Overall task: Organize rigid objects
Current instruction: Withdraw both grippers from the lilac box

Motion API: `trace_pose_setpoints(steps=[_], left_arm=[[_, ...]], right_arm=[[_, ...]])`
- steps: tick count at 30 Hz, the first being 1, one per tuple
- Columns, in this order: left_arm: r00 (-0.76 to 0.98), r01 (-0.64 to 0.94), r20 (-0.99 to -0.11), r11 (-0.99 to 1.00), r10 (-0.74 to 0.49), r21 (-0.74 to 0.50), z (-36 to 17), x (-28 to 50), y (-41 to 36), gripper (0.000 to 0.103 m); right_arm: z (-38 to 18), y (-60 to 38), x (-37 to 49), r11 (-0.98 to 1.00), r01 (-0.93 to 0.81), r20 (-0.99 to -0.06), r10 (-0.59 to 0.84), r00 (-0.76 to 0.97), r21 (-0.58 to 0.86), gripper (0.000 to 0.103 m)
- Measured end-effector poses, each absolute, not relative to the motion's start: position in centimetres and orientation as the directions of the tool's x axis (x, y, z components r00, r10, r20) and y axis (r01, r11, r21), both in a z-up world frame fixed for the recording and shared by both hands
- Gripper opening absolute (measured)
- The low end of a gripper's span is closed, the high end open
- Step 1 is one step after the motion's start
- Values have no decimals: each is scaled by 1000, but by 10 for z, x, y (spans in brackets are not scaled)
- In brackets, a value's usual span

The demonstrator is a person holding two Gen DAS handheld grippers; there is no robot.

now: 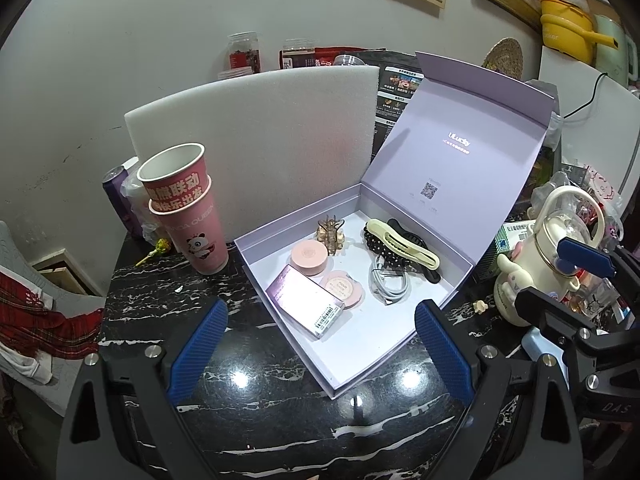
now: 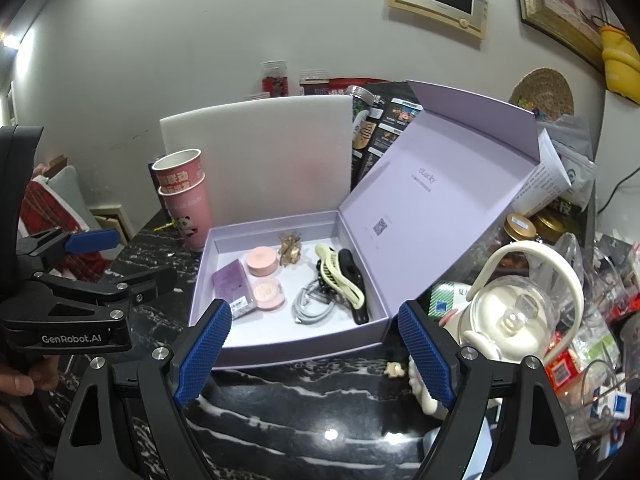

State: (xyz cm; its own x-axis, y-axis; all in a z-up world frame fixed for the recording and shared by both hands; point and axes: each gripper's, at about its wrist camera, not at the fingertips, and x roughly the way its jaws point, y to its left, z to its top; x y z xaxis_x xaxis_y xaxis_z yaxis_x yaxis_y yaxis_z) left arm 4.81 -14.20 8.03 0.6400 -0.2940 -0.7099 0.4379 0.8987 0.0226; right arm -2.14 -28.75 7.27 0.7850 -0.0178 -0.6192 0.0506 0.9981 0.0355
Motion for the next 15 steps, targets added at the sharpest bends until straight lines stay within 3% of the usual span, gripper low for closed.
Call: trace_pose_setpoints(steps=[15], left_arm=[[634,440,-725,897,-270,50,71,47,-145,96]], right_arm=[[69,-291,-22,997,63,-630,-28,776,33,87]])
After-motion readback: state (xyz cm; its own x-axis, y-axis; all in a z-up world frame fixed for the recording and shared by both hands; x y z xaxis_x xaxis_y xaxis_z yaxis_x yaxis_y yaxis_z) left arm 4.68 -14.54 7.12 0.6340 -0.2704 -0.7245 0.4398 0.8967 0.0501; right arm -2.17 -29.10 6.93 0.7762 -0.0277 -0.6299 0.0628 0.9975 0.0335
